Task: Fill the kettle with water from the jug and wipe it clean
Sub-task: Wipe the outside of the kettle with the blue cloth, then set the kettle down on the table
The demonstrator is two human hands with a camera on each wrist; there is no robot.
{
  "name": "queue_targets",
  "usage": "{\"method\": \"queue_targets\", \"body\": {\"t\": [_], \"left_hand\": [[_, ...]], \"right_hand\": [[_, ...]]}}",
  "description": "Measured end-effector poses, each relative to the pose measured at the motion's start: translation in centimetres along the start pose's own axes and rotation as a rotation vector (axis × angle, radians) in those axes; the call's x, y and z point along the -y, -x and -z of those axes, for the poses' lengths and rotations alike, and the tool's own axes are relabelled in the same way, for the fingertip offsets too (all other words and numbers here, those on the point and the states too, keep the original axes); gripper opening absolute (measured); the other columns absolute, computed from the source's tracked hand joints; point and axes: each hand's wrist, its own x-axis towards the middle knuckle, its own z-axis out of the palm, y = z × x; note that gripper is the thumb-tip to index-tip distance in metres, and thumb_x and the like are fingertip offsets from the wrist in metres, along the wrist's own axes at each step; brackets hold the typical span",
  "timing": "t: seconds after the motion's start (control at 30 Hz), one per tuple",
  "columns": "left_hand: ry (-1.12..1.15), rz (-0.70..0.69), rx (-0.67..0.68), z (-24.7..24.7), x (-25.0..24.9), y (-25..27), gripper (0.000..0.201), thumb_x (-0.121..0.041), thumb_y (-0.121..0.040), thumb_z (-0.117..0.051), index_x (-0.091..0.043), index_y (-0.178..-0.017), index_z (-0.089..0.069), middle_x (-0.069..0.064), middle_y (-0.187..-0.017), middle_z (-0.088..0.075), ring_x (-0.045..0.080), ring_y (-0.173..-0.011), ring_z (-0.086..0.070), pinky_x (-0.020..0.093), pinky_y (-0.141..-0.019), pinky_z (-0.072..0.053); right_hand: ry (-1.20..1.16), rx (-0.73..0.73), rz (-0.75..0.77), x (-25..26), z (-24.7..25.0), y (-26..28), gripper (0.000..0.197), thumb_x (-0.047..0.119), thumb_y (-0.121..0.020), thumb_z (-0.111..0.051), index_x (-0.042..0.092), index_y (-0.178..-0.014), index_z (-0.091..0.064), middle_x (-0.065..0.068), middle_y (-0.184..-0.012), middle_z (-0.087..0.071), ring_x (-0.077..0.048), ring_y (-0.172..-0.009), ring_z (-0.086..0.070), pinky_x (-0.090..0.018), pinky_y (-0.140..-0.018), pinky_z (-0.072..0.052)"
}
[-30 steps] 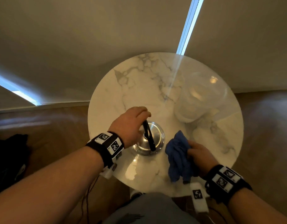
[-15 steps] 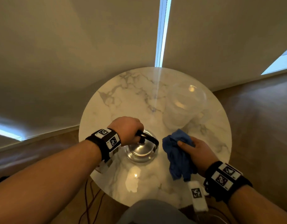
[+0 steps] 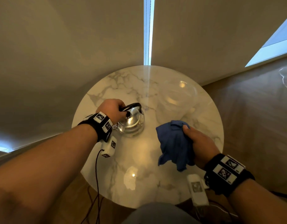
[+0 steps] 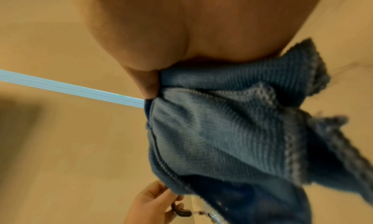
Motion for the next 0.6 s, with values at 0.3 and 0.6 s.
{"method": "queue_targets", "body": {"t": [0.3,0.6], "left_hand": [[0.313,-0.233,-0.112,-2.4,-5.6,5.5,0.046,-0.052,-0.088,-0.072,-0.024,-0.123,-0.068,-0.005,-0.120,-0.068,0.013,-0.106,-0.066,0.037,-0.094,-0.056],[1.187,0.117,0.415,-10.2,-15.0,10.5,0.034,-0.017,-0.084,-0.074,0.002,-0.111,-0.068,0.021,-0.104,-0.071,0.028,-0.095,-0.071,0.034,-0.083,-0.062]], "right_hand": [[0.183,0.223,0.148,1.1,2.3,0.3,0.043,0.016,-0.086,-0.078,0.010,-0.126,-0.063,-0.016,-0.118,-0.073,-0.034,-0.110,-0.070,-0.049,-0.096,-0.055],[0.058,0.333,-0.070,1.6,8.0,-1.4,0.036,0.023,-0.104,-0.050,0.007,-0.135,-0.059,-0.020,-0.128,-0.068,-0.036,-0.117,-0.066,-0.047,-0.100,-0.052]]}}
